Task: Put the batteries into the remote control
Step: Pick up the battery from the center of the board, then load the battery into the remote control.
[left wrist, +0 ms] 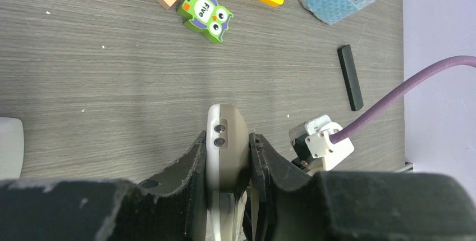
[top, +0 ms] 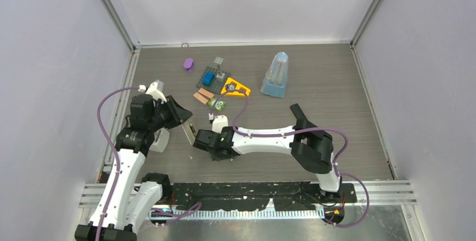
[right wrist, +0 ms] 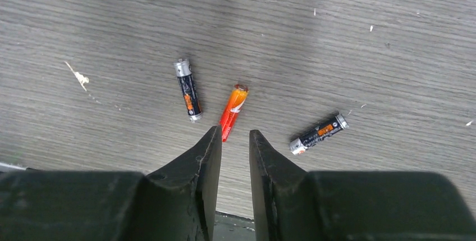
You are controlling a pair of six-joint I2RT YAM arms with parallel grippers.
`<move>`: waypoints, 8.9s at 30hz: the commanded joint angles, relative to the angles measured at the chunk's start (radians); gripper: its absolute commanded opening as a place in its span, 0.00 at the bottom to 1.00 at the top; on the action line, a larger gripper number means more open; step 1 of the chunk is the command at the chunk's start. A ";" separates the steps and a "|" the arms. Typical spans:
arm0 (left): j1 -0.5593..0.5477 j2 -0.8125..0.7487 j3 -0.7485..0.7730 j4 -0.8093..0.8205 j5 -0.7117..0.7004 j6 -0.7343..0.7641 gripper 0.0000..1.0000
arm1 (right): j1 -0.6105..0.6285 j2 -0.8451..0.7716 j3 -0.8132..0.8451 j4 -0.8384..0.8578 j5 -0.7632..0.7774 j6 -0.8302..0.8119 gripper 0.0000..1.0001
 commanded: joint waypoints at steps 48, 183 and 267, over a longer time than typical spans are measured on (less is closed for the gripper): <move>0.012 -0.008 -0.067 0.145 0.263 -0.043 0.00 | -0.060 -0.332 -0.154 0.078 0.048 -0.258 0.08; -0.051 0.074 -0.451 1.233 0.465 -1.058 0.00 | -0.073 -0.585 -0.031 0.118 -0.207 -0.235 0.24; -0.051 -0.007 -0.428 1.133 0.545 -0.906 0.00 | -0.144 -0.557 -0.139 0.253 -0.303 -0.132 0.05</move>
